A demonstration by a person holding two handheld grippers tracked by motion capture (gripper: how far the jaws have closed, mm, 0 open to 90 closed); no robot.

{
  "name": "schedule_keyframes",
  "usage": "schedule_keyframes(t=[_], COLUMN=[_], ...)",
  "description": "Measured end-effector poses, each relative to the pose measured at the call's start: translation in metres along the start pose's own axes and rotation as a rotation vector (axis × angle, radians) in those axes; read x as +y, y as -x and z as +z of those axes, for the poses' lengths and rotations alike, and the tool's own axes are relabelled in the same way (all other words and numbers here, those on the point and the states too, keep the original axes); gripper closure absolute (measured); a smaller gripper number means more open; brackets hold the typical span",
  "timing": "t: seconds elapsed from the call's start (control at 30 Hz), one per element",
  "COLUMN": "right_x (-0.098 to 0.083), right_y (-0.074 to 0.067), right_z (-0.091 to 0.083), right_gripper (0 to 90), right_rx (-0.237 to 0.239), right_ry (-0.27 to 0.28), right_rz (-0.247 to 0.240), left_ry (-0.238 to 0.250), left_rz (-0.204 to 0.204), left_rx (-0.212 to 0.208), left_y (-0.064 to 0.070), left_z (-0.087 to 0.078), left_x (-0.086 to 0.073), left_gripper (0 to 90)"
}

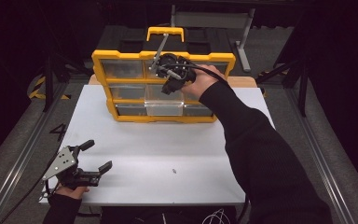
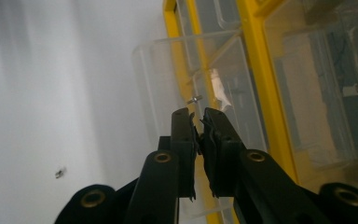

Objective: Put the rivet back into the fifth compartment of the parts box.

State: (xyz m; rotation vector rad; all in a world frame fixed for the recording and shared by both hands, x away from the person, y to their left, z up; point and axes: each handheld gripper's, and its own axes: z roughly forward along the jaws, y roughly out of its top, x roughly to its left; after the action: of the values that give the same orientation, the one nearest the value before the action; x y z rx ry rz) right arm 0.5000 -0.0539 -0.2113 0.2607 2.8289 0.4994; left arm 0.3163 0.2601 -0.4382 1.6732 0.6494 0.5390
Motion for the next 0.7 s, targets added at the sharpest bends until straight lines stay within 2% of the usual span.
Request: schedule_keyframes(t=[0.13, 0.4, 0.7], right_x=[0.000, -0.002, -0.004], right_y=[0.007, 0.010, 0.014], right_z=[0.012, 0.030, 0.047], right_gripper=[82.9, 82.8, 82.7], right_rx=[-0.001, 0.015, 0.032], right_ry=[-0.021, -0.030, -0.067], right_rz=[0.010, 0.019, 0.015], left_ry=[0.000, 0.003, 0.003], left_rz=[-0.002, -0.005, -0.005], left_rx=[0.000, -0.001, -0.001], left_y=[0.000, 0.000, 0.000], left_z=[0.000, -0.001, -0.001], left_x=[0.000, 0.000, 0.000], left_gripper=[2.1, 2.1, 2.1])
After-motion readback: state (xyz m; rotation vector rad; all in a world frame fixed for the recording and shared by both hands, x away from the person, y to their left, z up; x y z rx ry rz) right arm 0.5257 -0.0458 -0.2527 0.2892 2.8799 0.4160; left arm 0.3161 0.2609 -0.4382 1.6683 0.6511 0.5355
